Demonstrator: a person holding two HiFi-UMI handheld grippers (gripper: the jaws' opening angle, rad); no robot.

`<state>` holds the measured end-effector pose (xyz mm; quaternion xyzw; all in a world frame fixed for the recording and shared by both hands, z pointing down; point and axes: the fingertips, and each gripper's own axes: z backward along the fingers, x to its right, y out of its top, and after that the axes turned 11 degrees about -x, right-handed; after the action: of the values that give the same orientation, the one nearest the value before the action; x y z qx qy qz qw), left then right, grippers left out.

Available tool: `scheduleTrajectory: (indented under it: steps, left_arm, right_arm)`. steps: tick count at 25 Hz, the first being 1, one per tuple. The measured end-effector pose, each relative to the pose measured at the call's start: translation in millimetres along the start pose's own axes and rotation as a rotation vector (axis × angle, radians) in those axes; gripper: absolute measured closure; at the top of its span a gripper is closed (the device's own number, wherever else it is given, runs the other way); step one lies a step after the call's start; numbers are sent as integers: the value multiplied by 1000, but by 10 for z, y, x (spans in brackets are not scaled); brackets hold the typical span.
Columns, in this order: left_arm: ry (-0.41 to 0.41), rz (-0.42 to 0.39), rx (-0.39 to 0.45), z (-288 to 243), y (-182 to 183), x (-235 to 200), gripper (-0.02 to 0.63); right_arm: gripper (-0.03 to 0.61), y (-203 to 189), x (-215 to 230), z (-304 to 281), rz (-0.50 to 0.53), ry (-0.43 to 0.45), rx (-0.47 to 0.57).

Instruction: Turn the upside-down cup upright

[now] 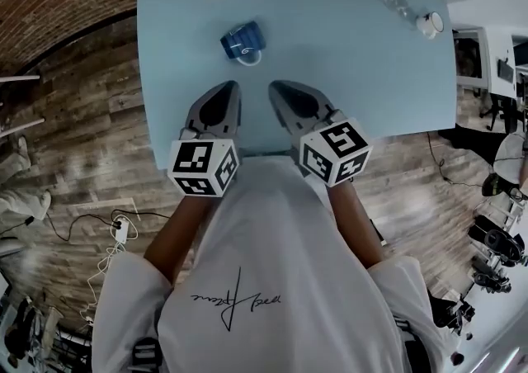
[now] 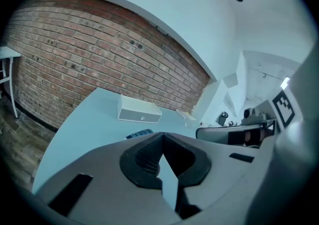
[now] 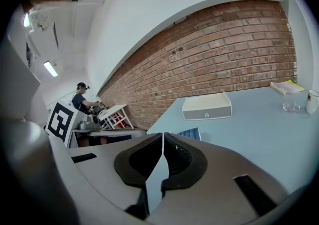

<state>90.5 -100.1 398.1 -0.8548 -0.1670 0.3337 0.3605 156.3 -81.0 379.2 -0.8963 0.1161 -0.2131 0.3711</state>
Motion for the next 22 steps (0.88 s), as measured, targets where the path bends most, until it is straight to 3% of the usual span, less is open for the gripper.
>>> scheduleTrajectory:
  steps: [9, 22]
  left_arm:
    - [86, 72, 18, -213, 79, -203, 604]
    - [164, 113, -18, -517, 5, -333, 604]
  right_arm:
    - [555, 104, 270, -156, 44, 64, -61]
    - [555, 117, 531, -432, 75, 157, -151]
